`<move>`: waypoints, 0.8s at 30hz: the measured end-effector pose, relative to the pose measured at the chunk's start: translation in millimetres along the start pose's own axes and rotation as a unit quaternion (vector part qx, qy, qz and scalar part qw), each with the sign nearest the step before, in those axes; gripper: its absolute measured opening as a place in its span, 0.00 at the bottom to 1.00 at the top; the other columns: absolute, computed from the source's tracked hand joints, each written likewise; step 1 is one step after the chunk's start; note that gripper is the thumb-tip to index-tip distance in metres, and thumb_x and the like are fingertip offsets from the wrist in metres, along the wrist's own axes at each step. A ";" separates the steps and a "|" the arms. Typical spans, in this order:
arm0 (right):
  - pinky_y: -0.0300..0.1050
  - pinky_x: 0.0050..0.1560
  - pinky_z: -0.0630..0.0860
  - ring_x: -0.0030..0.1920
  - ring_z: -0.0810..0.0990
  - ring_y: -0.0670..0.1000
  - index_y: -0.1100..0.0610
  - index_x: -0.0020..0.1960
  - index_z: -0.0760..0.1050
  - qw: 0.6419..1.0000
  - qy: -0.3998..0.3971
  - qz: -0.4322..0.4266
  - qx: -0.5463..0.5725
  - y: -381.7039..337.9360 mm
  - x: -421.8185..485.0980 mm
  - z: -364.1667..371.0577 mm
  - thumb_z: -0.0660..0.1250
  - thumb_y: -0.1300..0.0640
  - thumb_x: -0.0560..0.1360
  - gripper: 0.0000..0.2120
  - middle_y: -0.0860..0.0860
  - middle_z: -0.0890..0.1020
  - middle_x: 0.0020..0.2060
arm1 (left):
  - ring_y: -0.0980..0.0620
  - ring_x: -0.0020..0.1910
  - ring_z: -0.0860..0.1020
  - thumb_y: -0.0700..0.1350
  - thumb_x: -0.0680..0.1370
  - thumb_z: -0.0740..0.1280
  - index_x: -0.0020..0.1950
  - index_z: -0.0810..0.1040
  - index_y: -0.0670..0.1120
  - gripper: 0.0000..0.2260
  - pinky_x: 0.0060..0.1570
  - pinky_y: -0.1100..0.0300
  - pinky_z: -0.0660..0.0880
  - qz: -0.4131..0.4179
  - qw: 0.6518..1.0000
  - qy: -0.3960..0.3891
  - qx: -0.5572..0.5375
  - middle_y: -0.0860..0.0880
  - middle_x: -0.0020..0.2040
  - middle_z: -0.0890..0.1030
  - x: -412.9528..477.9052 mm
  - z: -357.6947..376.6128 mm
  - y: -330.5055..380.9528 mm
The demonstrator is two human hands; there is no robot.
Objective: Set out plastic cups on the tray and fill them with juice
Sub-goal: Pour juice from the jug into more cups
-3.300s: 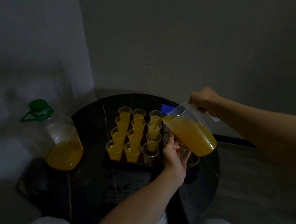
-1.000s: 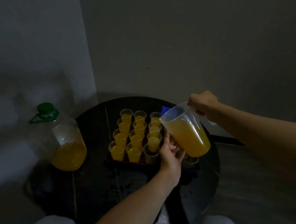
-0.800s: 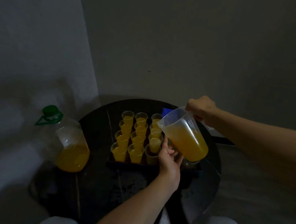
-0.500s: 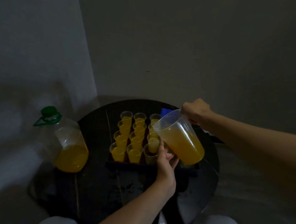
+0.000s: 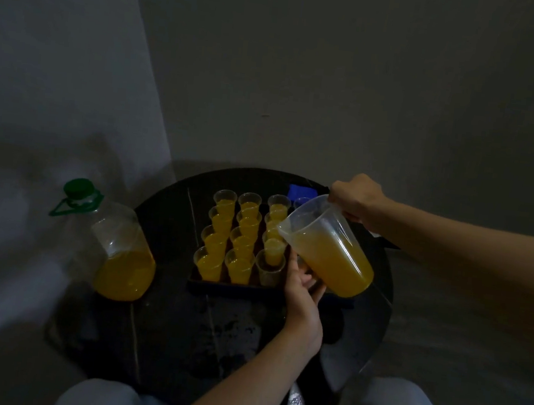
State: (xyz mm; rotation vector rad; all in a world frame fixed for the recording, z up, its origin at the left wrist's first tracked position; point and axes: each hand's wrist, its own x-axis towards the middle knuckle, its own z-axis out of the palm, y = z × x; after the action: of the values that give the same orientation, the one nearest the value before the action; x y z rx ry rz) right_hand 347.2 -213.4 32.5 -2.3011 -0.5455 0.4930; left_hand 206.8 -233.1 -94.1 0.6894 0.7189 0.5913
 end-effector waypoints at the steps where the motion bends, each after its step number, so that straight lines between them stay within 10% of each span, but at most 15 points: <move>1: 0.39 0.30 0.68 0.33 0.74 0.49 0.62 0.49 0.77 1.000 0.000 -0.002 -0.003 0.5 -0.7 0.9 0.62 0.54 0.80 0.11 0.56 0.78 0.39 | 0.47 0.70 0.73 0.52 0.87 0.51 0.77 0.65 0.59 0.19 0.72 0.46 0.68 -0.001 1.000 0.002 -0.003 0.53 0.61 0.78 -0.9 -0.2 -1.4; 24: 0.42 0.36 0.74 0.36 0.78 0.51 0.60 0.47 0.75 0.999 -0.011 0.025 -0.040 3.7 -3.8 12.2 0.64 0.53 0.79 0.10 0.56 0.80 0.40 | 0.45 0.67 0.73 0.43 0.83 0.50 0.80 0.63 0.56 0.25 0.71 0.44 0.68 -0.040 0.998 0.025 -0.051 0.44 0.69 0.74 -8.9 -2.0 -12.4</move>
State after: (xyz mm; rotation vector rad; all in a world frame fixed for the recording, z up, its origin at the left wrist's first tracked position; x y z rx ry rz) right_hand 339.0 -211.1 22.5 -2.3923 -0.5279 0.5312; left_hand 202.9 -246.4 -100.9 0.5509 0.7545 0.5693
